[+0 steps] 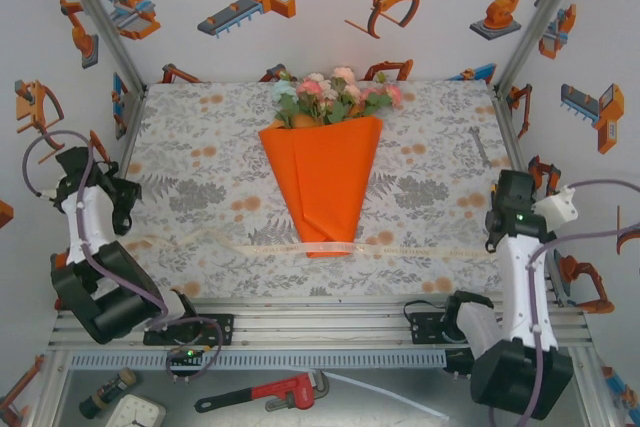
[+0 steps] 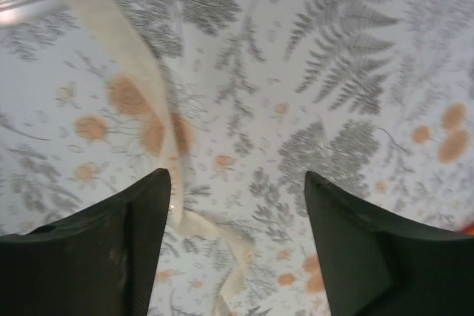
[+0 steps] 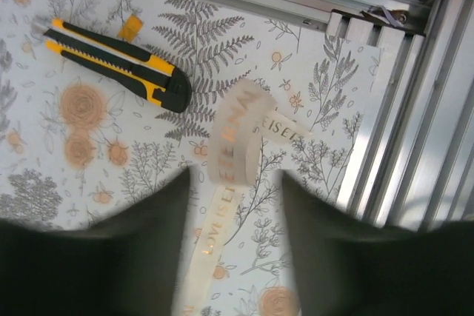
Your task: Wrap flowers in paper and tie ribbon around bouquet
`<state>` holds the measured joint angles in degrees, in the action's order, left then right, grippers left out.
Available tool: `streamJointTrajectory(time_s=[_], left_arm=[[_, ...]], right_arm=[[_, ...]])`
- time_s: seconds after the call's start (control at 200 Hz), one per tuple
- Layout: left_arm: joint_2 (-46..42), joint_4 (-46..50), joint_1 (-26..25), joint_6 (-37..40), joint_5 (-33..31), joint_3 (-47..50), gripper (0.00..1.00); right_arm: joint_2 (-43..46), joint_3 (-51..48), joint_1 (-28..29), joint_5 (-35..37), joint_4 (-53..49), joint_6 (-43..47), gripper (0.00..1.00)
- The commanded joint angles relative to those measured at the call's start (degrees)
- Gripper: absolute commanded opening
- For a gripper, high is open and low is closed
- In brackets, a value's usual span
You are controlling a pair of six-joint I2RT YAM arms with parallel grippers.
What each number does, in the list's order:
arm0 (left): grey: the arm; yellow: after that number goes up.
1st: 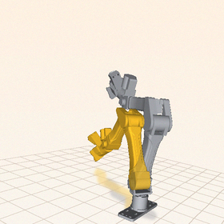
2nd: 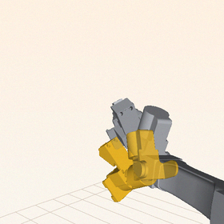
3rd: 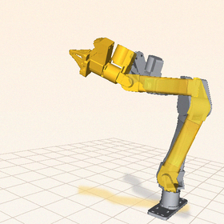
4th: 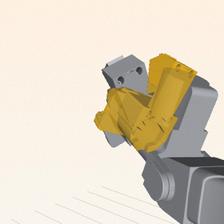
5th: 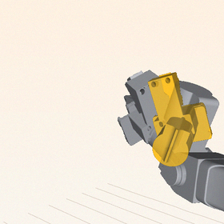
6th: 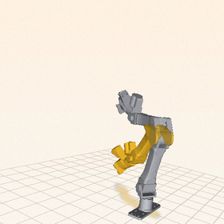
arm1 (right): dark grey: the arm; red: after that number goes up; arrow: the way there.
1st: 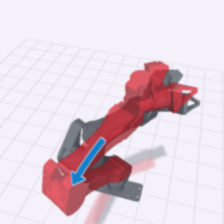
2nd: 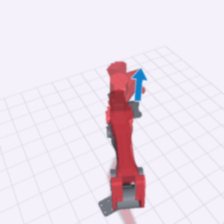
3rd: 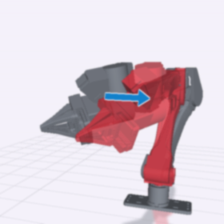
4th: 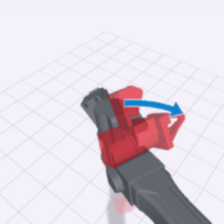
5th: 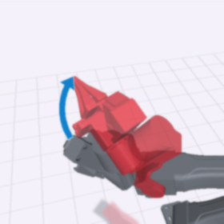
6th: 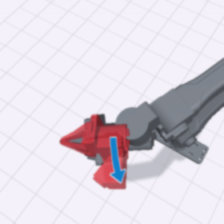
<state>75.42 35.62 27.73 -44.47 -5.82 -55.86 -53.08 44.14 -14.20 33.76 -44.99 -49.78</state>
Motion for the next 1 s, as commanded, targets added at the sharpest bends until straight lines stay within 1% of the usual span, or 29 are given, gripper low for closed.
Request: streamJointTrajectory(time_s=[0.0,0.035,0.09,0.1,0.11,0.13,0.2,0.235,0.26,0.32,0.37,0.395,0.426,0.476,0.501,0.571,0.636,0.686,0.801,0.871,0.956,0.996], left_arm=[[-6.9,-2.5,-7.3,2.1,7.8,-0.4,0.75],[-8.7,-2.5,-11.3,2.7,8.0,-0.5,0.76],[-10.6,-2.2,-18.2,2.8,8.1,-0.7,0.76],[-10.7,-2.5,-19.5,2.9,8.4,-0.6,0.76],[-11.0,-2.8,-20.7,3.1,9.0,-0.6,0.77],[-11.2,-3.6,-23.2,3.9,10.3,-0.5,0.77],[-10.6,-5.2,-30.4,5.4,14.2,-0.6,0.78],[-9.8,-7.7,-33.7,6.6,17.7,-0.3,0.8],[-8.9,-9.3,-36.0,7.1,19.8,-0.2,0.82],[-5.2,-12.5,-41.6,8.6,23.7,-0.7,0.86],[-1.2,-14.2,-45.7,9.7,25.0,-1.5,0.91],[1.2,-14.7,-47.3,9.8,24.6,-1.9,0.92],[3.6,-15.9,-49.1,9.8,24.2,-2.3,0.94],[7.4,-19.4,-51.4,9.1,24.0,-2.2,1.0],[9.2,-21.0,-52.5,8.9,23.7,-2.2,0.97],[14.8,-21.4,-55.4,9.4,20.4,-4.3,0.97],[19.4,-21.9,-57.3,9.6,17.1,-6.0,0.97],[22.1,-23.4,-57.8,9.0,16.2,-6.9,0.97],[26.8,-27.1,-58.2,7.1,18.4,-9.0,0.97],[29.3,-28.1,-58.2,6.0,19.7,-9.8,0.97],[31.4,-28.4,-58.2,4.9,19.5,-9.8,0.97],[31.8,-28.8,-58.2,4.4,19.1,-9.3,0.99]], right_arm=[[-5.5,7.5,-0.9,-9.6,6.9,13.0,0.67],[-6.3,8.9,-0.8,-15.1,8.0,15.0,0.68],[-6.0,8.8,-0.2,-28.2,12.4,20.1,0.69],[-6.0,8.7,0.3,-29.4,12.8,20.4,0.7],[-5.9,8.8,0.7,-30.2,13.0,20.6,0.74],[-5.8,8.8,1.9,-31.1,13.0,21.1,0.77],[-6.4,9.7,7.7,-35.4,12.3,24.4,0.78],[-6.8,9.3,10.5,-38.0,12.6,24.0,0.79],[-7.0,8.4,12.3,-41.8,14.1,23.5,0.78],[-8.1,4.8,15.8,-53.4,21.1,19.7,0.78],[-9.5,1.6,18.8,-58.4,28.1,15.1,0.8],[-10.3,0.3,20.6,-58.6,30.4,13.9,0.83],[-11.4,-0.5,22.7,-56.6,31.6,13.2,0.87],[-13.6,-1.4,25.8,-53.9,33.5,13.1,0.9],[-14.9,-1.8,26.7,-53.7,34.9,13.0,0.91],[-18.9,-2.8,28.6,-54.6,39.9,11.7,0.92],[-22.8,-3.4,29.1,-55.5,43.7,11.0,0.92],[-25.2,-3.5,29.5,-55.4,46.3,11.4,0.91],[-31.4,-2.5,29.5,-54.6,50.1,11.9,0.87],[-35.4,-1.8,29.6,-55.3,53.5,10.8,0.82],[-39.6,-1.5,29.9,-55.8,57.4,8.7,0.75],[-41.4,-1.4,30.1,-56.0,59.0,8.2,0.74]])
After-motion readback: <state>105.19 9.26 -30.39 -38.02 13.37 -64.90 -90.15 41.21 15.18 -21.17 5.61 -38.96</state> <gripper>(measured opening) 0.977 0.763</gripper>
